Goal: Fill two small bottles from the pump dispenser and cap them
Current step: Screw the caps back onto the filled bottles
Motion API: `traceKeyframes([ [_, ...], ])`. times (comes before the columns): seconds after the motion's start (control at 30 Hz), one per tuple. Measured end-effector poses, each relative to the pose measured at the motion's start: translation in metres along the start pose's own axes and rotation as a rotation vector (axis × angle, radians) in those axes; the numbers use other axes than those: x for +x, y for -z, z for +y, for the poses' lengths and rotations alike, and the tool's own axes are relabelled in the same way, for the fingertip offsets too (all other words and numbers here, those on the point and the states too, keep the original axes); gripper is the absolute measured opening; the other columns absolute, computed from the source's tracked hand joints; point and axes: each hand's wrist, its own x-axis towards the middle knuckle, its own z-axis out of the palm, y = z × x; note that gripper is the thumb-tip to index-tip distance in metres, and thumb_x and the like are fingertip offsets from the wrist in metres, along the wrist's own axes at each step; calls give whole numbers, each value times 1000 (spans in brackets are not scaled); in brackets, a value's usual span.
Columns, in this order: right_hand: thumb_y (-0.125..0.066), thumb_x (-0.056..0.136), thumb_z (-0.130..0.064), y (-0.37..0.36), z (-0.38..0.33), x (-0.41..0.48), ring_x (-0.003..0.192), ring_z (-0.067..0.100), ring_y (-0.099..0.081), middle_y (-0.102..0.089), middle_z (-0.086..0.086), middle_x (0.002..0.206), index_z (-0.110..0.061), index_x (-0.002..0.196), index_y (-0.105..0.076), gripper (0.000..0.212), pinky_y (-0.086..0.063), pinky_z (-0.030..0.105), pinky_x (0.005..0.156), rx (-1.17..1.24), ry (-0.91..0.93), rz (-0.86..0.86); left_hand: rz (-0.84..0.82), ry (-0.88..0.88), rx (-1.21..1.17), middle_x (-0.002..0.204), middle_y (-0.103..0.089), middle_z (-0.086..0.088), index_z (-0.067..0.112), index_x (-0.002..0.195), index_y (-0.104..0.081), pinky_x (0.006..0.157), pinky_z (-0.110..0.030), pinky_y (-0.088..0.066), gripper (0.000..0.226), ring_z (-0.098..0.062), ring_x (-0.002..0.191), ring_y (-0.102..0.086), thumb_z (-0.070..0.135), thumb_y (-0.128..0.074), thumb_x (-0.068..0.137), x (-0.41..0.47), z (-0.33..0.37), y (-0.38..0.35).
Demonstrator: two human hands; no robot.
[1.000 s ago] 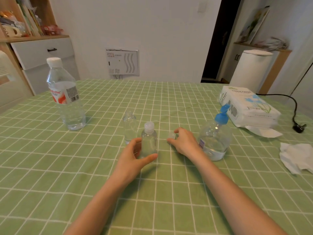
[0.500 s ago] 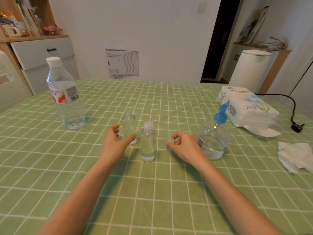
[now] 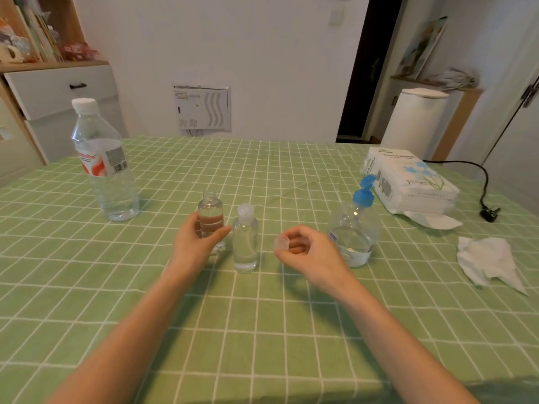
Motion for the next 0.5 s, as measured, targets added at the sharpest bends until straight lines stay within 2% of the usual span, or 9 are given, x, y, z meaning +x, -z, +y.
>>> traceKeyframes([
  [0.1,-73,80,-22,1,-9,-7,74,3,-59,-68,-7,85,-24,89,-67,11,-50,13,69,30,60,-12,-26,-24,-30,90,-67,9,31,92,-59,71,-22,-48,25,-6,82,-64,22,-74,75,-23,10,14],
  [0.23,-73,81,-18,1,-22,-16,79,2,-63,-70,-8,87,-22,91,-69,12,-52,16,76,71,128,-67,-90,-14,-95,86,-73,6,30,91,-64,68,-17,-48,26,-5,79,-68,24,-75,68,-63,27,31],
  [0.37,-72,82,-14,0,-36,-25,81,3,-65,-69,-8,87,-28,97,-67,21,-53,15,79,100,191,-148,-193,-6,-87,88,-73,10,29,91,-66,68,-21,-50,35,-6,79,-68,36,-73,57,-103,39,35],
  [0.5,-75,79,-13,0,-46,-32,76,8,-63,-66,-3,83,-23,94,-59,24,-56,24,78,113,202,-201,-224,-3,-113,89,-74,6,29,90,-68,68,-23,-52,38,-9,81,-69,37,-74,54,-127,38,30],
])
